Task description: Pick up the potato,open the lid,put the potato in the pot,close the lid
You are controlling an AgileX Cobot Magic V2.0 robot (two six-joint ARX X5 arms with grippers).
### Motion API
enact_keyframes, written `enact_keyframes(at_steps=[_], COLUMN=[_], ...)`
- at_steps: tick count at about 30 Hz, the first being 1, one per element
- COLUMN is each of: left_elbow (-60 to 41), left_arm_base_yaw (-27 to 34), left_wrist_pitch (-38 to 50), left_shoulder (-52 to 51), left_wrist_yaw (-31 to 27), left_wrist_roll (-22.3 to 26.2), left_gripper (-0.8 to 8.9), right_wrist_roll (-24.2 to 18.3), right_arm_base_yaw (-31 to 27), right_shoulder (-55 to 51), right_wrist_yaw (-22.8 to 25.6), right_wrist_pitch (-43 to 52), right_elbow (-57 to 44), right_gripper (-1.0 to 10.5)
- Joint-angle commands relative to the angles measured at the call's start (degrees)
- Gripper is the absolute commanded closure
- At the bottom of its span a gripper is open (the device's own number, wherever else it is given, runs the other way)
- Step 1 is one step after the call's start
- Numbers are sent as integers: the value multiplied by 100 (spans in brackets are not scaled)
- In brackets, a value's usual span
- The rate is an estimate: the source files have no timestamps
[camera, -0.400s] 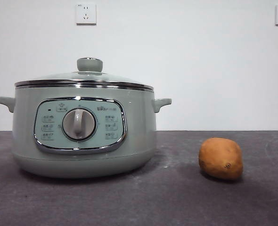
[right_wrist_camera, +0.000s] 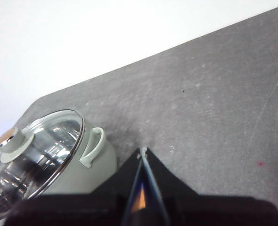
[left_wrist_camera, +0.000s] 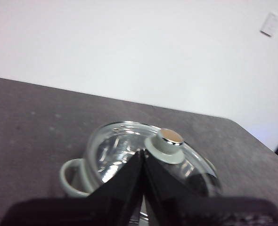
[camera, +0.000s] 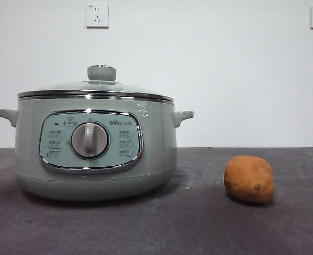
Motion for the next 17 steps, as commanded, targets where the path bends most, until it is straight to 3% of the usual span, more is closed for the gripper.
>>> enact_keyframes(at_steps=[1,7,15,17], left_elbow=[280,970,1825,1950], left_arm_base_yaw=[11,11,11,11], left_wrist_pitch=[-138,-511,-1132,-1161], left_shoulder=[411,1462,2734,2944], left_wrist_yaw=[236,1058,2354,2391], left_wrist_roll=[133,264,811,822], left_gripper=[820,818,810,733], right_wrist_roll=[-87,-763,-1460,-1539], right_arm_base_yaw=[4,4,4,4], right_shoulder=[348,1121,2022,2166], right_wrist_yaw=[-118,-590,-1786,-1897], right_wrist_pitch=[-275,-1246,-2409,-2426], right_elbow=[428,1425,2439,2509], right_gripper=[947,947,936,853])
